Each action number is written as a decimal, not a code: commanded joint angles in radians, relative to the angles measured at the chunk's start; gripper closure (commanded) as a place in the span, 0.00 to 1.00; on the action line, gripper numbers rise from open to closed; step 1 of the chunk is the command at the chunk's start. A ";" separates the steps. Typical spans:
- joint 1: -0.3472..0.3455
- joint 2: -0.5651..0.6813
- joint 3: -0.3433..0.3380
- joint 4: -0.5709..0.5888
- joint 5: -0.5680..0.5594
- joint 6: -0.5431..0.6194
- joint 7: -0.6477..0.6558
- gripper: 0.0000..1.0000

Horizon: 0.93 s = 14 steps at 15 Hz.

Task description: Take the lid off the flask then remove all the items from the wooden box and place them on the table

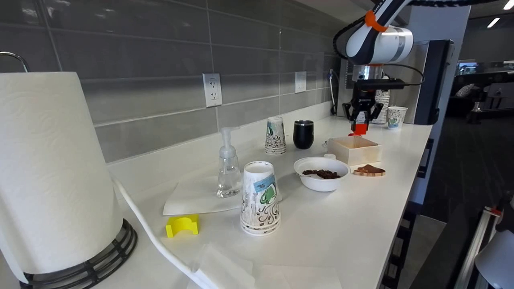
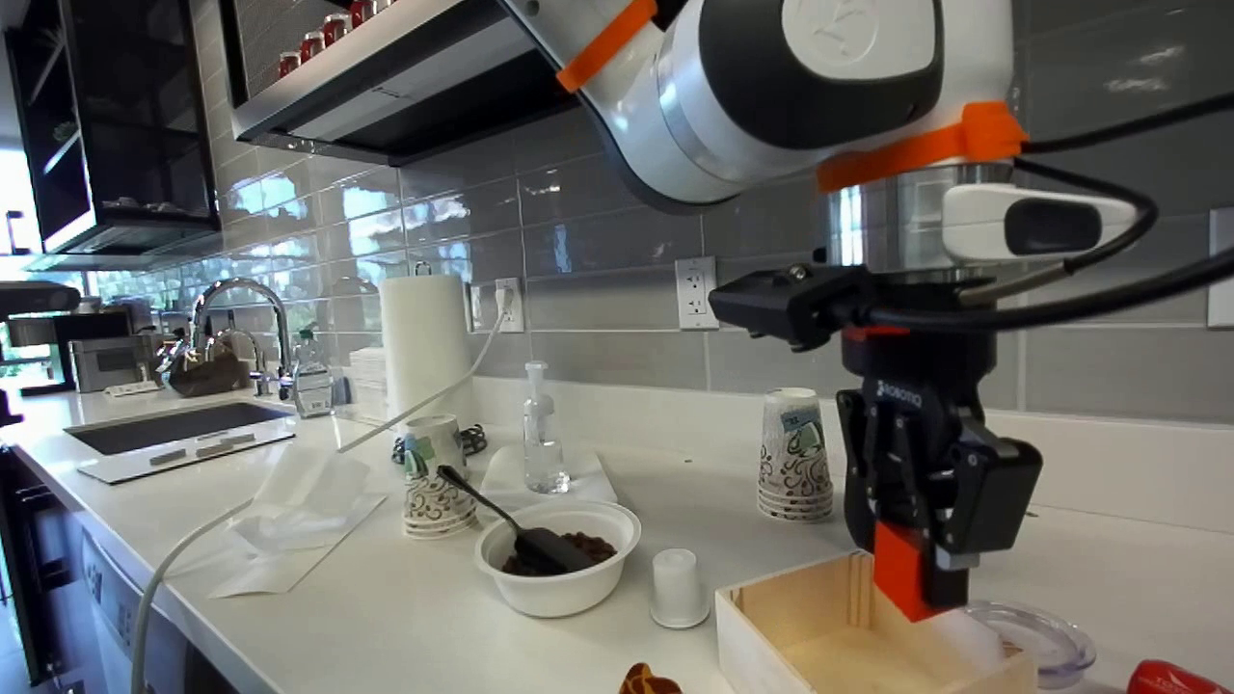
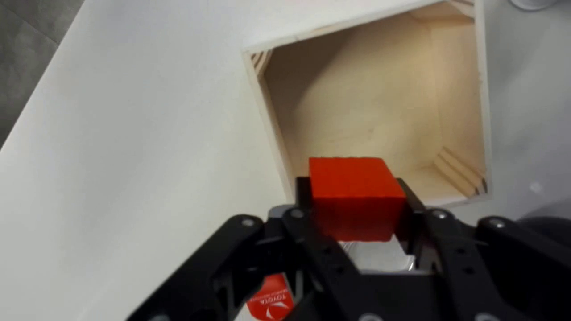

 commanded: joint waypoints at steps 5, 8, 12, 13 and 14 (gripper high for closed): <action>-0.056 0.035 -0.016 0.060 -0.137 0.053 0.249 0.81; -0.055 0.109 -0.024 0.069 -0.142 0.090 0.307 0.81; -0.042 0.208 -0.045 0.079 -0.129 0.128 0.349 0.81; -0.042 0.216 -0.055 0.086 -0.128 0.139 0.362 0.81; -0.046 0.219 -0.061 0.090 -0.118 0.138 0.362 0.81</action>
